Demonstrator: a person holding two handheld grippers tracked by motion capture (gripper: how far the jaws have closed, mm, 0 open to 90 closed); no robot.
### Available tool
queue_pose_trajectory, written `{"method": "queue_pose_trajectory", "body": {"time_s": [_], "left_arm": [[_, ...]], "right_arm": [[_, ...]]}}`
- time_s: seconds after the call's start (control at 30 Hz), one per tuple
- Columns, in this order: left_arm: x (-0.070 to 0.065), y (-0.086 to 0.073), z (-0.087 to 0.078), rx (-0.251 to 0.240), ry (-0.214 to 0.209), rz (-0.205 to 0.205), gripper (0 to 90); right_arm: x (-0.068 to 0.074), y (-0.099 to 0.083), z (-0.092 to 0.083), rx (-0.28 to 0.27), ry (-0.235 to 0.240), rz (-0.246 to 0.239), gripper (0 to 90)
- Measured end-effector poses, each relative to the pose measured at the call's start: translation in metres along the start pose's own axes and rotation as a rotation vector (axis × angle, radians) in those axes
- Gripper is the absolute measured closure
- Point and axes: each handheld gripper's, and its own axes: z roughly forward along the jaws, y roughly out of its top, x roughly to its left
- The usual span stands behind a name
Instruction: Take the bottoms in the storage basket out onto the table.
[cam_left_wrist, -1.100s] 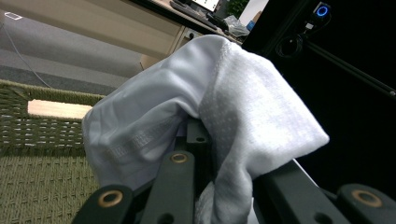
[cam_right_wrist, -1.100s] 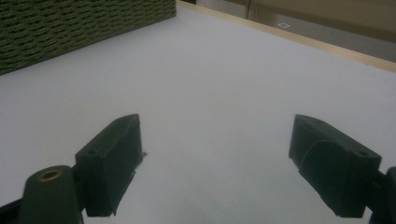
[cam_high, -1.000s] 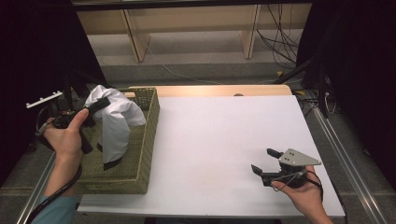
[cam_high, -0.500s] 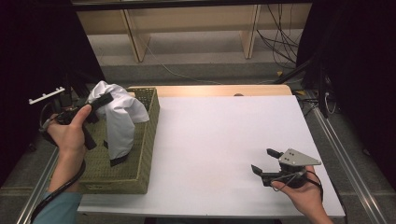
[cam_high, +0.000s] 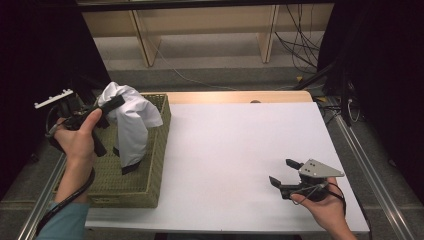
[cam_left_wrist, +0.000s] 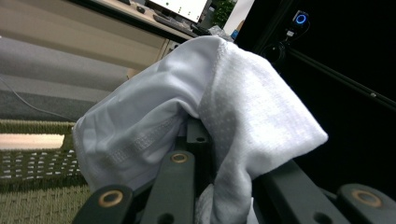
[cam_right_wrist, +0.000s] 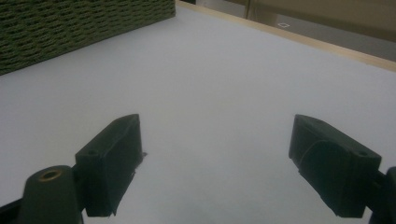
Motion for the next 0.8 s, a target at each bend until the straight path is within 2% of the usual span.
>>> {"method": "queue_pose_trajectory", "body": {"time_s": [0.17, 0.47, 0.8], "left_arm": [[-0.004, 0.002, 0.000, -0.021, -0.005, 0.021, 80.7], [-0.009, 0.008, -0.002, -0.053, -0.006, 0.035, 80.7], [-0.018, 0.007, 0.004, -0.092, -0.023, 0.059, 80.6]], "right_arm": [[0.000, 0.000, 0.000, 0.000, 0.001, -0.002, 18.2], [0.000, 0.000, 0.001, 0.000, 0.000, -0.001, 18.1], [0.000, 0.000, 0.001, 0.002, 0.000, -0.005, 18.2]]}}
